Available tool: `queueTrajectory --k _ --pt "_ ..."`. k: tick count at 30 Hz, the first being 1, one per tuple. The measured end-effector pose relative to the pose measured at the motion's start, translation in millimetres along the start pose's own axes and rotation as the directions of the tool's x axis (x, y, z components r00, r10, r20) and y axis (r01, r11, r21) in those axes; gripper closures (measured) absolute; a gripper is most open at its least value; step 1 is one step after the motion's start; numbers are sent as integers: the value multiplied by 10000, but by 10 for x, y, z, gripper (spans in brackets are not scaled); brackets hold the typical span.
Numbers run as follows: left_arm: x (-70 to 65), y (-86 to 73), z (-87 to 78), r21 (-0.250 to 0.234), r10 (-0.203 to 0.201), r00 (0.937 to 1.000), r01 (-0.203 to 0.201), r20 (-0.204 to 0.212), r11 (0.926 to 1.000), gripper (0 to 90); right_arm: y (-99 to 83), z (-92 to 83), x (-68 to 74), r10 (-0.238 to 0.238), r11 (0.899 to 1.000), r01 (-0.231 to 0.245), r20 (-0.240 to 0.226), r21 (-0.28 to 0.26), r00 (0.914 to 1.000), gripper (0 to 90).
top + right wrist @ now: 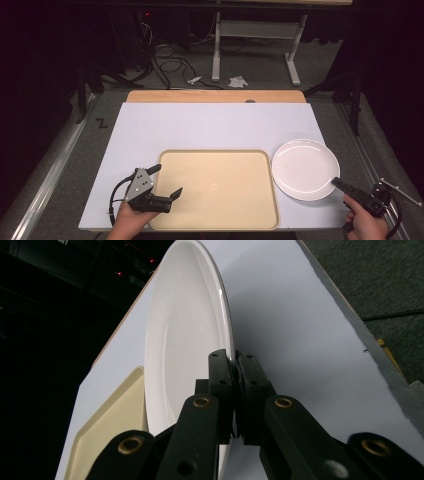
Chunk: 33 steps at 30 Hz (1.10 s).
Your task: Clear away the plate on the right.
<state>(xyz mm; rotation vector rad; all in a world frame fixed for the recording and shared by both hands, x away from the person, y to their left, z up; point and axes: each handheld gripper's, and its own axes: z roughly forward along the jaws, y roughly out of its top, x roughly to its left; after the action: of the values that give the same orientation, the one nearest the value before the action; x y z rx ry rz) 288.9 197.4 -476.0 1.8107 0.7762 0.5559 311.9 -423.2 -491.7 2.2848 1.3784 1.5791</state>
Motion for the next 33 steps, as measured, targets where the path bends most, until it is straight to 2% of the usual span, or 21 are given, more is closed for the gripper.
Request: queueTrajectory --k 5,12,19,24,33 --pt "0 0 -1 -10 3 10000 -3 10 10000 27 9 -10 16 -198 9998 199 73 -90 9998 892" --pt "1 1 -2 -18 17 10000 -17 18 10000 27 24 -42 -1 -25 9995 28 87 -308 10000 893" --pt "2 1 -2 -38 12 10000 -12 13 10000 27 50 -94 -21 140 9983 -145 -92 -564 9999 892" --pt "9 1 -13 -103 -28 10000 28 -20 9999 27 72 -105 26 -17 9973 9 -108 -733 9999 892" --pt "27 -8 -21 -132 -90 10000 90 -30 9999 27 135 -54 181 -161 9977 125 -541 -673 9984 893"
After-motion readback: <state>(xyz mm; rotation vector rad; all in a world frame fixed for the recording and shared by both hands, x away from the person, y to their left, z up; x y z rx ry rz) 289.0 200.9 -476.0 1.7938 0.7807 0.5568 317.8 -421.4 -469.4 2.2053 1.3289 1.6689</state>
